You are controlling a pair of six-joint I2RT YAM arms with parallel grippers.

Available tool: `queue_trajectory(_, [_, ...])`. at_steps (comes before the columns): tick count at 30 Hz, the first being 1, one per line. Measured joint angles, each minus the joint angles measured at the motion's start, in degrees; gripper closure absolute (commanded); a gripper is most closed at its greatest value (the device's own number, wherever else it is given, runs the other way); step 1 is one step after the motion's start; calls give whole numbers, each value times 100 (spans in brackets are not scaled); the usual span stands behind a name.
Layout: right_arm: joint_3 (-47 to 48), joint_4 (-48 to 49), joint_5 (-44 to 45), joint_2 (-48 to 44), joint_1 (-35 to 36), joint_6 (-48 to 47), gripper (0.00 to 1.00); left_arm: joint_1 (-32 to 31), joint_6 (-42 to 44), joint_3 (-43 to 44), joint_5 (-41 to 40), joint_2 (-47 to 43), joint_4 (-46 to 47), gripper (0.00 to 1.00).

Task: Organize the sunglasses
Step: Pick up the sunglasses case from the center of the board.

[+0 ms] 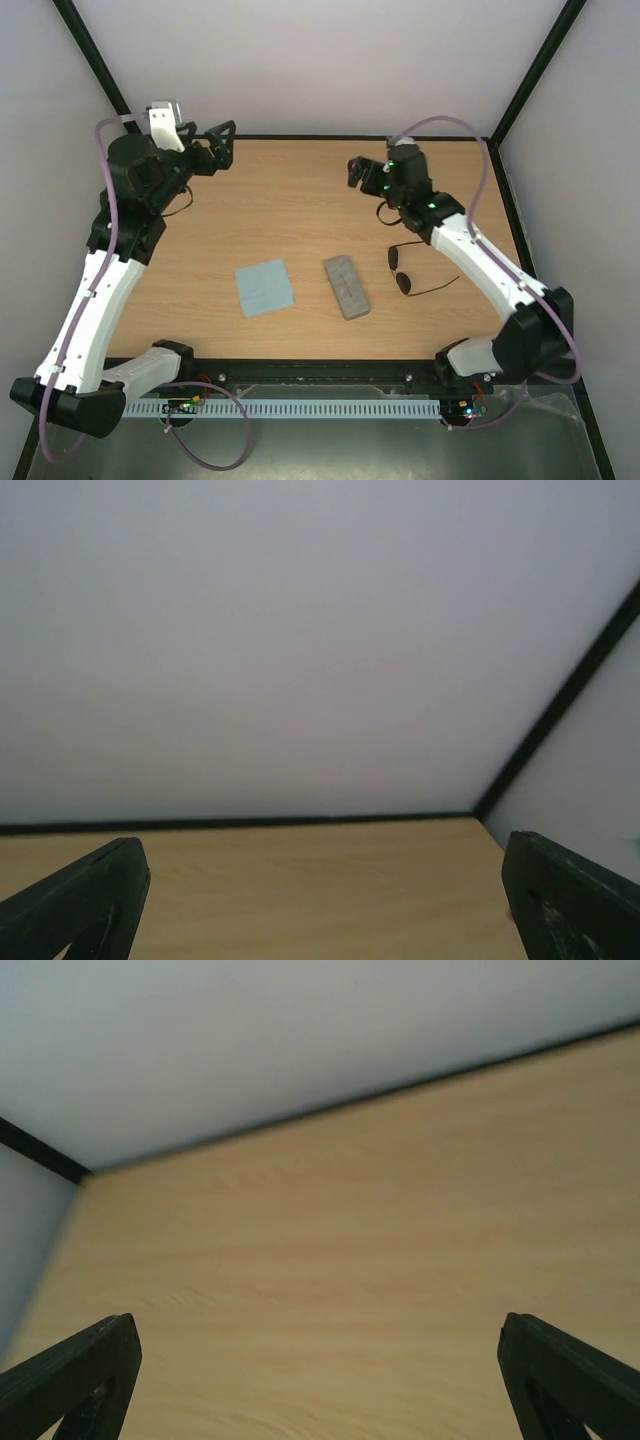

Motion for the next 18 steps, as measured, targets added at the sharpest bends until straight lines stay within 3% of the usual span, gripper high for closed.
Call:
queue_trajectory(5, [168,-1281,667,581,262,-181,1,564,-522,-413,1622,-168,-210,1])
queue_trajectory(8, [96,-1639,876,575,282,-225,1,498,-778,-780,2267,-232,-275,0])
queue_trajectory(15, [50,-2022,1272,861,284,-505,0,-485,-1115,-1528,2273,-203,-708,1])
queue_trajectory(18, [52,-2083,1244,1305,286,-592,7,-579,-1281,-1950,2079,13,-741,1])
